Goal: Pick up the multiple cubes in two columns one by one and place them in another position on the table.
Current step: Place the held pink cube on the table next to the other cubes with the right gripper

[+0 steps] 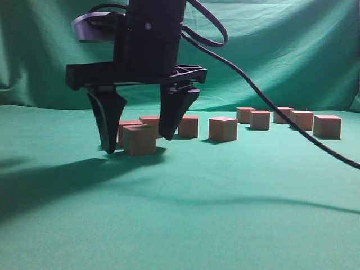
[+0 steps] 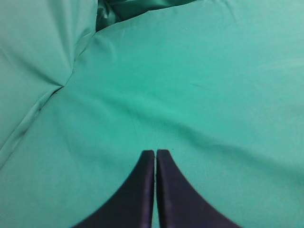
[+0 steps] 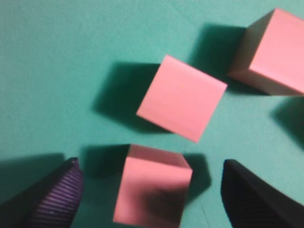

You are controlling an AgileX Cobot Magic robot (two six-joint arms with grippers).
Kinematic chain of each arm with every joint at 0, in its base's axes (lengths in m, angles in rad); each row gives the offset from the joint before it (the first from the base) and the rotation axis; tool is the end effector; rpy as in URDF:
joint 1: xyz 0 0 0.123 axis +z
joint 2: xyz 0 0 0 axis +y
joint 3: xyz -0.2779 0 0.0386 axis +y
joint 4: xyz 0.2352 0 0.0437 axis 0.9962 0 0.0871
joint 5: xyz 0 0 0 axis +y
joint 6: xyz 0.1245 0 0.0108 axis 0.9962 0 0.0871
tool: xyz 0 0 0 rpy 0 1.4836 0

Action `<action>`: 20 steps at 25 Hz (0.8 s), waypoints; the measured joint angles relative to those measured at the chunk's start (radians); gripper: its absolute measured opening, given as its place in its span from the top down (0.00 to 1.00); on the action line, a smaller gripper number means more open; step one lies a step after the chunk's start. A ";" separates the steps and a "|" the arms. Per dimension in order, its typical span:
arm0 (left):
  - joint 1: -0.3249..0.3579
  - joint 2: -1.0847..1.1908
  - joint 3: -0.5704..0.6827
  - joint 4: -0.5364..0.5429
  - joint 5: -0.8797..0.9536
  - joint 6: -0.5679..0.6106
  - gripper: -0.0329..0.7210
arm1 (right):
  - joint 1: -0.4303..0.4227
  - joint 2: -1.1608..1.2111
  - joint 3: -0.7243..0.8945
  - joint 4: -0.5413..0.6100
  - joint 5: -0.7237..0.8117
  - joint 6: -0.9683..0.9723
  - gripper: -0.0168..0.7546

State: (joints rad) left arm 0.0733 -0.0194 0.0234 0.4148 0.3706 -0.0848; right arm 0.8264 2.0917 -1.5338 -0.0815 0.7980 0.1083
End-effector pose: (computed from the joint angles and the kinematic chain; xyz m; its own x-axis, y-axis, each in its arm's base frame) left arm 0.0747 0.0238 0.1673 -0.3071 0.2750 -0.9111 -0.1269 0.9369 0.3256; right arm 0.2978 0.3126 0.1383 -0.6827 -0.6655 -0.3016 -0.6883 0.7243 -0.0402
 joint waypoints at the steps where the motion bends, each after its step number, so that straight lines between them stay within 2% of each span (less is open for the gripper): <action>1: 0.000 0.000 0.000 0.000 0.000 0.000 0.96 | 0.000 0.000 -0.011 0.000 0.027 0.000 0.27; 3: 0.000 0.000 0.000 0.000 0.000 0.000 0.96 | 0.000 0.000 -0.045 0.000 0.094 0.000 0.27; 4: 0.000 0.000 0.000 0.000 0.000 0.000 0.96 | 0.000 0.000 -0.071 0.000 0.136 0.000 0.21; 10: 0.000 0.000 0.000 0.000 0.000 0.000 0.96 | -0.002 0.000 -0.273 -0.013 0.389 0.000 0.23; 13: 0.000 0.000 0.000 0.000 0.000 0.000 0.96 | -0.002 -0.006 -0.352 -0.052 0.419 -0.004 0.23; 20: 0.000 0.000 0.000 0.000 0.000 0.000 0.96 | -0.035 -0.174 -0.353 -0.099 0.439 -0.021 0.23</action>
State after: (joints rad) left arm 0.0733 -0.0194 0.0234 0.4148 0.3706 -0.0848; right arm 0.7918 1.9177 -1.8871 -0.1807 1.2374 0.0869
